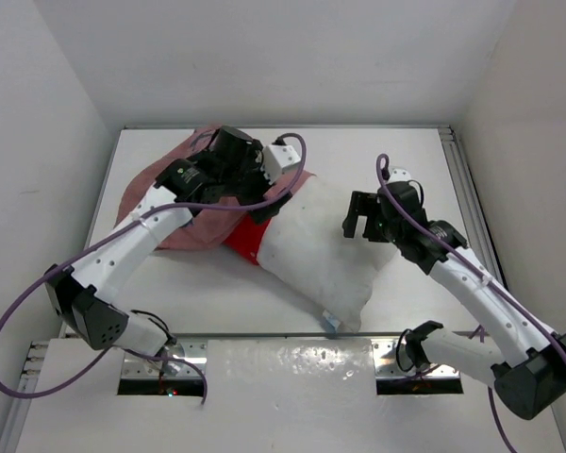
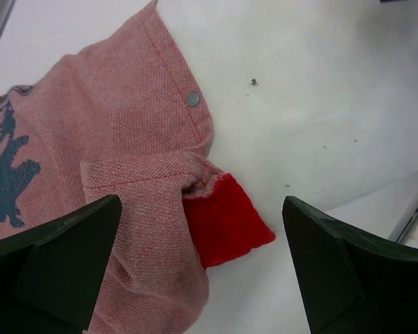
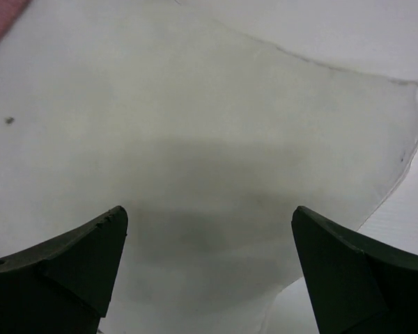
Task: Put the pillow into the pillowcase
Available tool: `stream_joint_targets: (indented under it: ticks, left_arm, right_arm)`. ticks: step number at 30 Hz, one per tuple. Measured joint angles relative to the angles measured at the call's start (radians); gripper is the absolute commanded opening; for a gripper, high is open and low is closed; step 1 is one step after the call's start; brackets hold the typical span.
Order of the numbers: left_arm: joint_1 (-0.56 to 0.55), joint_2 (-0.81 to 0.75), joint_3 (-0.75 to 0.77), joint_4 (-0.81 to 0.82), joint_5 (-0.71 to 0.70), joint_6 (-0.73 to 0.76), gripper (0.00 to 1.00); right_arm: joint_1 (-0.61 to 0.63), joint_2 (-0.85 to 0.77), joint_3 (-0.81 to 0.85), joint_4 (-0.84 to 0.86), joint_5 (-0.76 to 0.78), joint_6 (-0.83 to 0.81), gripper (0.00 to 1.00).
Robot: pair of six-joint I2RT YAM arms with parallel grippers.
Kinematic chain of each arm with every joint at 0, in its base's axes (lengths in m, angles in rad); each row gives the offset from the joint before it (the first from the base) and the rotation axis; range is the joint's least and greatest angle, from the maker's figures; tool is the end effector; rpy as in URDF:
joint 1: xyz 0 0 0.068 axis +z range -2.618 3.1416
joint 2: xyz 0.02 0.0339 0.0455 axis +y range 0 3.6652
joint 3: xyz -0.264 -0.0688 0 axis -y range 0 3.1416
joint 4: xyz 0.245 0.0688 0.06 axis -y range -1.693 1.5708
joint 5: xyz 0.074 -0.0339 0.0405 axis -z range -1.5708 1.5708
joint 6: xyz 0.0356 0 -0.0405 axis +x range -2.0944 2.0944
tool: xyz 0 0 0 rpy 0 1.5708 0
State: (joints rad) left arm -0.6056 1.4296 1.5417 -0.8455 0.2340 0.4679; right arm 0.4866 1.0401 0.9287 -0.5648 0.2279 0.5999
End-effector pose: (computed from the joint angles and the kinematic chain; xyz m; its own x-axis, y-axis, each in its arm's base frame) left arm 0.2422 -0.1777 0.3892 -0.1776 0.6566 -0.7331 0.8688 0.4544 0.1965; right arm 0.1994 0.0964 0.3056 -0.6258 0.2911 -0.7236 0.0649 0.9440 0.3236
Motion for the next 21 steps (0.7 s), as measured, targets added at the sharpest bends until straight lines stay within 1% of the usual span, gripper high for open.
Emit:
stream_joint_targets:
  ticks: [4,9,18,19,21]
  left_arm:
    - [-0.05,0.038,0.016,0.011,-0.09,-0.003,1.0]
    - [-0.074,0.11,0.019,0.013,-0.166,-0.01,1.0]
    - [-0.082,0.143,0.048,0.078,-0.235,-0.057,1.0]
    - [-0.084,0.143,0.05,0.093,-0.236,-0.062,1.0]
    - [-0.09,0.148,0.055,0.122,-0.239,-0.073,1.0]
  right_arm:
    - [-0.011,-0.001,-0.073,-0.011,-0.002,0.031,0.99]
    - [-0.013,-0.001,-0.155,-0.011,-0.024,0.084,0.99]
    - [-0.012,-0.034,-0.234,0.039,-0.024,0.152,0.98]
    - [-0.011,-0.032,-0.24,0.043,-0.022,0.158,0.97]
    - [-0.002,-0.026,-0.251,0.052,-0.02,0.164,0.9]
